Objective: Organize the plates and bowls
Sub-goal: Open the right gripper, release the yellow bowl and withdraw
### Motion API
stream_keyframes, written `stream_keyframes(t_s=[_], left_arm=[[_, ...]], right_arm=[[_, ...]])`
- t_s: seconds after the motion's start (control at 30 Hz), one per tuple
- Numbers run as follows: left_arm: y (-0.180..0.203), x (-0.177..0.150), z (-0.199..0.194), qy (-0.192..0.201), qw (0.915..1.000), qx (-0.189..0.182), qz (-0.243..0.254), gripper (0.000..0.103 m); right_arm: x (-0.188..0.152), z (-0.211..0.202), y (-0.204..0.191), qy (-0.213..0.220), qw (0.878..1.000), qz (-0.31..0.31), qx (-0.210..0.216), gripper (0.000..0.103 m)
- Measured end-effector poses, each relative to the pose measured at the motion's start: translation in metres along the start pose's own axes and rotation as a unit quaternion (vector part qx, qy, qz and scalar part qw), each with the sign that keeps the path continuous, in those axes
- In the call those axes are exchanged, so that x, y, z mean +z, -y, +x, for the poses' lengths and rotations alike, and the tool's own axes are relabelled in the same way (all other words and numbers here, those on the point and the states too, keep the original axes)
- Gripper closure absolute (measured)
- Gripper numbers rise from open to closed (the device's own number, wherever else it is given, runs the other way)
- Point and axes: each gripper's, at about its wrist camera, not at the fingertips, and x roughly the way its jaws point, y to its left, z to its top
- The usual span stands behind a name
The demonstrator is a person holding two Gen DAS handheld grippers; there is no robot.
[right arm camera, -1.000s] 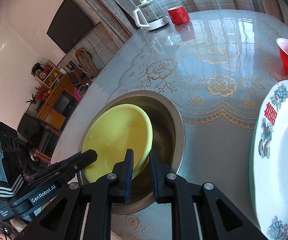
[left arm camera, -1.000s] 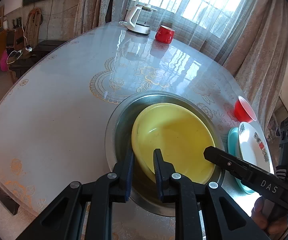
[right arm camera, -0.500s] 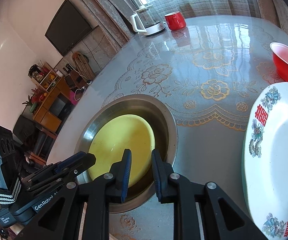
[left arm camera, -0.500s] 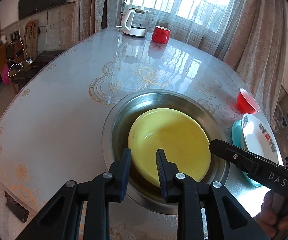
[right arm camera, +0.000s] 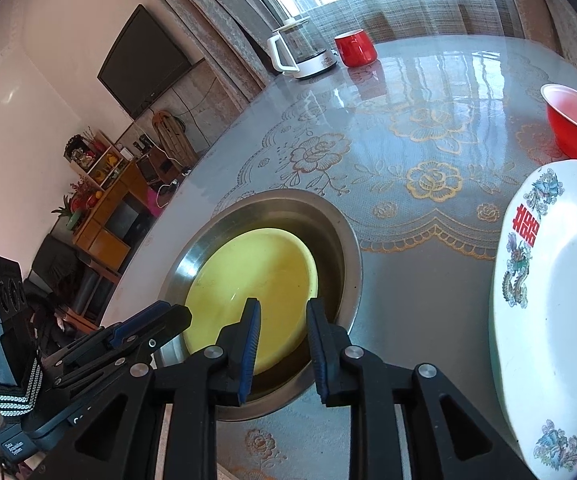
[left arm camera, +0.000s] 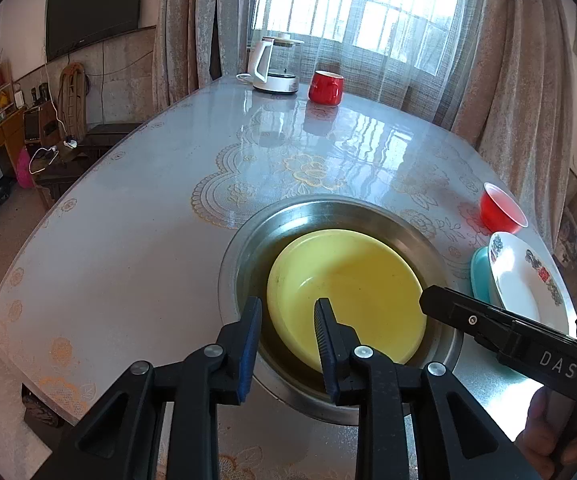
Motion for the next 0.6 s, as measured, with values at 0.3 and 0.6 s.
stream_keyframes(t_s=[0.3, 0.6], left_arm=[[0.003, 0.001, -0.002, 0.01, 0.9997, 0.024, 0.002, 0.074], [0.019, -0.005, -0.016, 0.045, 0.9975, 0.041, 0.038, 0.073]], right_arm=[[0.005, -0.01, -0.004, 0.031, 0.999, -0.004, 0.001, 0.065], [0.004, -0.016, -0.002, 0.035, 0.999, 0.004, 0.008, 0.062]])
